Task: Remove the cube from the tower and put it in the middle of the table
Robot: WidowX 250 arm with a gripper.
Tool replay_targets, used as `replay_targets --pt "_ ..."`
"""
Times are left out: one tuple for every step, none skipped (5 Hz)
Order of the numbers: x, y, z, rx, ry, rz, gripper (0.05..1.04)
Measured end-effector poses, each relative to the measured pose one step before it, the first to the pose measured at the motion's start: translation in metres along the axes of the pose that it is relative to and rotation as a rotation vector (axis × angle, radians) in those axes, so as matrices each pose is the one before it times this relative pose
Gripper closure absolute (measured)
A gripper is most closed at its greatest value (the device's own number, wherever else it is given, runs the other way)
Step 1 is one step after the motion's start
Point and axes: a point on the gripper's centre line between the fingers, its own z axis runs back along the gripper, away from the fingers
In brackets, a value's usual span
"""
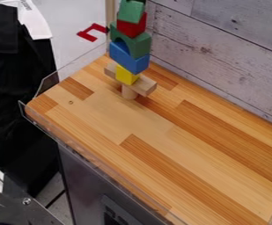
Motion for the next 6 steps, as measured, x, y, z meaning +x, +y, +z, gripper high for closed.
replay_targets --pt "0.01065 -0.00433 -0.00799 -0.0024 0.0182 -0.0128 0.084" --pt "0.00391 -0.00037 0.00005 -0.0018 -0.0076 -0.0017 0.084" --pt "0.00301 -0.00121 0.00192 0.0001 -0.0073 0.0067 0.084" --pt "0.00561 0.00079 -0.00981 0.0008 0.0182 0.0081 0.084" --pt "0.00221 0.00055 -0.00628 0.001 0.0198 0.0038 0.083" --pt "0.00423 0.00019 -0.00635 -0.0076 0.0122 0.0038 0.137"
